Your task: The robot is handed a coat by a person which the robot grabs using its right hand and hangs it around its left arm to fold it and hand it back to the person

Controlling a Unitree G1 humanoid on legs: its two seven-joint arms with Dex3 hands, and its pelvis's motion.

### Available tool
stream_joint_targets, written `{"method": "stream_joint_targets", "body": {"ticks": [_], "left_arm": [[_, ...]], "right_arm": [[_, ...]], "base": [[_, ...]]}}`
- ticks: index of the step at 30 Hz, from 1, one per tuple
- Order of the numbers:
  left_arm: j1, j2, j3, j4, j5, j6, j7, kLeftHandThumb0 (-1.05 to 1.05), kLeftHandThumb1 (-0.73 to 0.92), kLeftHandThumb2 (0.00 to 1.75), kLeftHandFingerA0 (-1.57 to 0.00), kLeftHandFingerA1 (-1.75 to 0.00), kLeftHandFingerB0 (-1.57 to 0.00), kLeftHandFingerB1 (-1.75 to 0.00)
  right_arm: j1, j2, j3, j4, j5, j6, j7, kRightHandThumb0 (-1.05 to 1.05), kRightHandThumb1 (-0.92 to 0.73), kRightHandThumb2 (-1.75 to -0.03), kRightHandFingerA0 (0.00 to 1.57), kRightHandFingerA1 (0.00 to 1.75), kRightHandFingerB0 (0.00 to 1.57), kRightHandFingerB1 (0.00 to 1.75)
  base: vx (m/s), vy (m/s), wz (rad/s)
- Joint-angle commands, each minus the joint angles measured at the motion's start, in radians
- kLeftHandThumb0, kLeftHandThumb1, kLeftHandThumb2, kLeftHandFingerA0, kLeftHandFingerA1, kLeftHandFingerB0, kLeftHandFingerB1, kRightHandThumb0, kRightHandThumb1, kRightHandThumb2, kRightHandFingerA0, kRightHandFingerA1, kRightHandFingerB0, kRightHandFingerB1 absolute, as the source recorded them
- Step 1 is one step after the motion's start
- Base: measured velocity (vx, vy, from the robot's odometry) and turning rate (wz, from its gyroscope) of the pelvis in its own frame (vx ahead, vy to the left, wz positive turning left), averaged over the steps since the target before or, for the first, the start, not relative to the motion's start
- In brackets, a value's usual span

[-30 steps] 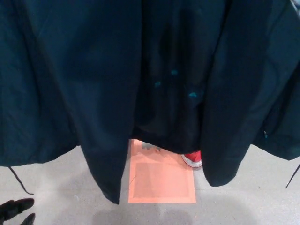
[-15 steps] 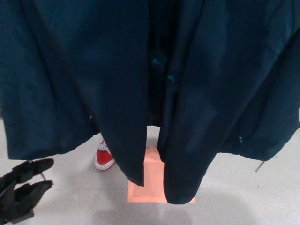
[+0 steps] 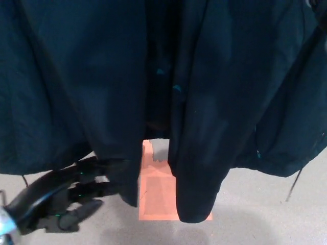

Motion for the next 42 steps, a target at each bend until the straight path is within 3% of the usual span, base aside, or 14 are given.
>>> {"method": "stream_joint_targets", "body": {"ticks": [1,4,8,9,11,14,17,20,29,30,31,34,38,42], "left_arm": [[0.003,0.070,-0.159,-0.297,-0.168,0.292,-0.158,-0.82,0.83,0.66,-0.25,-0.37,-0.15,-0.32],[-0.019,0.067,-0.197,-0.329,-0.165,0.332,-0.144,-0.38,0.49,1.07,-0.01,-0.48,-0.01,-0.48],[-0.076,0.012,-0.254,-0.293,-0.125,0.323,-0.121,-0.70,0.88,0.65,-0.22,-0.39,-0.14,-0.34],[-0.090,0.002,-0.264,-0.282,-0.120,0.323,-0.117,-0.68,0.89,0.66,-0.21,-0.39,-0.14,-0.35],[-0.129,-0.028,-0.287,-0.257,-0.105,0.341,-0.097,-0.36,0.58,1.12,0.00,-0.48,-0.01,-0.49],[-0.180,-0.070,-0.319,-0.226,-0.083,0.377,-0.060,-0.70,0.86,0.65,-0.20,-0.38,-0.15,-0.35],[-0.224,-0.128,-0.347,-0.186,-0.057,0.390,-0.018,-0.70,0.84,0.64,-0.23,-0.39,-0.18,-0.35],[-0.284,-0.186,-0.369,-0.130,-0.023,0.415,0.029,-0.70,0.83,0.64,-0.22,-0.37,-0.17,-0.34],[-0.442,-0.324,-0.347,0.079,0.030,0.372,0.110,-0.63,0.87,0.65,-0.26,-0.38,-0.21,-0.33],[-0.466,-0.332,-0.342,0.094,0.037,0.390,0.125,-0.63,0.85,0.65,-0.27,-0.37,-0.23,-0.33],[-0.508,-0.352,-0.334,0.131,0.038,0.406,0.135,-0.67,0.82,0.65,-0.26,-0.36,-0.24,-0.32],[-0.567,-0.378,-0.322,0.198,0.044,0.401,0.144,-0.67,0.81,0.65,-0.27,-0.33,-0.27,-0.32],[-0.626,-0.433,-0.286,0.291,0.049,0.421,0.208,-0.64,0.64,0.95,-0.26,-0.47,-0.30,-0.48],[-0.649,-0.438,-0.300,0.305,0.107,0.420,0.257,-0.52,0.88,0.66,-0.24,-0.31,-0.24,-0.31]], "right_arm": [[-0.153,0.103,-0.037,-0.011,-0.031,-0.114,-0.134,-0.30,-0.78,-0.62,1.02,0.95,0.82,0.57],[-0.153,0.125,-0.039,-0.003,-0.034,-0.118,-0.133,-0.28,-0.74,-0.62,0.93,1.12,0.72,0.49],[-0.167,0.163,-0.046,0.002,-0.034,-0.107,-0.127,-0.37,-0.83,-0.64,0.97,0.75,0.87,0.66],[-0.171,0.171,-0.050,0.003,-0.033,-0.108,-0.123,-0.29,-0.67,-1.09,0.94,0.87,0.82,0.80],[-0.172,0.194,-0.064,0.000,-0.022,-0.140,-0.118,-0.28,-0.82,-0.64,1.00,1.18,0.86,0.95],[-0.170,0.219,-0.066,0.000,-0.033,-0.192,-0.126,-0.17,-0.67,-0.63,0.82,1.59,0.71,1.36],[-0.167,0.261,-0.090,-0.004,-0.014,-0.189,-0.110,-0.34,-0.80,-0.63,1.12,0.80,0.96,0.62],[-0.163,0.308,-0.126,-0.014,0.011,-0.181,-0.058,-0.35,-0.82,-0.63,1.05,0.60,0.84,0.53],[-0.142,0.392,-0.141,-0.107,0.006,-0.148,-0.013,-0.38,-0.82,-0.65,0.83,1.16,0.75,0.51],[-0.142,0.397,-0.141,-0.118,0.001,-0.144,-0.024,-0.33,-0.65,-1.06,0.88,1.01,0.73,0.73],[-0.138,0.403,-0.138,-0.134,-0.001,-0.162,-0.014,-0.35,-0.78,-0.65,0.73,0.87,0.67,0.57],[-0.127,0.403,-0.121,-0.174,-0.015,-0.195,0.007,-0.25,-0.71,-0.64,0.74,1.43,0.84,0.81],[-0.105,0.428,-0.157,-0.261,0.055,-0.153,0.115,-0.34,-0.79,-0.63,0.86,1.00,0.83,0.59],[-0.078,0.449,-0.174,-0.325,0.074,-0.131,0.157,-0.32,-0.81,-0.69,0.82,1.55,0.76,0.73]], "base": [[0.00,0.000,0.00],[0.00,0.000,0.00],[0.00,0.000,0.00],[0.00,0.000,0.00],[0.00,0.000,0.00],[0.00,0.000,0.00],[0.00,0.000,0.00],[0.00,0.000,0.00],[0.00,0.000,0.00],[0.00,0.000,0.00],[0.00,0.000,0.00],[0.00,0.000,0.00],[0.00,0.000,0.00],[0.00,0.000,0.00]]}}
